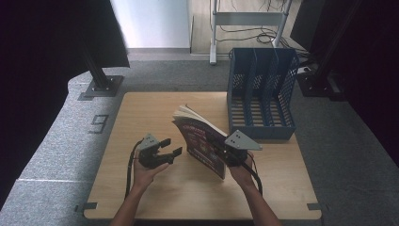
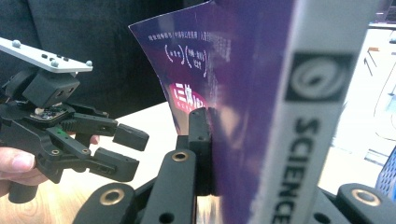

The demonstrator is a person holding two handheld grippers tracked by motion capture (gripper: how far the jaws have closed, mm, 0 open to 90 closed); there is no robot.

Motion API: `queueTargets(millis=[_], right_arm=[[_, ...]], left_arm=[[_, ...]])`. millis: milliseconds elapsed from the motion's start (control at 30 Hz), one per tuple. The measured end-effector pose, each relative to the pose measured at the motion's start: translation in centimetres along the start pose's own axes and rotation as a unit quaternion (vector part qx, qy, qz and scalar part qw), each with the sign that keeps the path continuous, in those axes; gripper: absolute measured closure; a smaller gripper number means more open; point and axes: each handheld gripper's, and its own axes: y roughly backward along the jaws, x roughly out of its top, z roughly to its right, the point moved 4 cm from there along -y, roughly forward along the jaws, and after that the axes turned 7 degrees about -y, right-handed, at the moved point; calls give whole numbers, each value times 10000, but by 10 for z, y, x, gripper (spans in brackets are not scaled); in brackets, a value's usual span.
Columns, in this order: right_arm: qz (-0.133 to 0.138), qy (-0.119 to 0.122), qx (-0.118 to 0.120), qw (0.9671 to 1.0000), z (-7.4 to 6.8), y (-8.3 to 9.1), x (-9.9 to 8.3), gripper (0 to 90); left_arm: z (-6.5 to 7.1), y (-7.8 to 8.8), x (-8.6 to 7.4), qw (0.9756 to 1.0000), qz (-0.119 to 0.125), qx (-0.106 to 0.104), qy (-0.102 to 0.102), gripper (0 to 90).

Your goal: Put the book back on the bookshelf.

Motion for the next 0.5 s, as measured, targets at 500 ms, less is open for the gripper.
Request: queueTargets(millis=[500], right_arm=[[138, 52, -115, 9998, 3, 6, 16, 816]], left_arm=[[-3, 4, 1, 10000, 23, -2, 45, 330]])
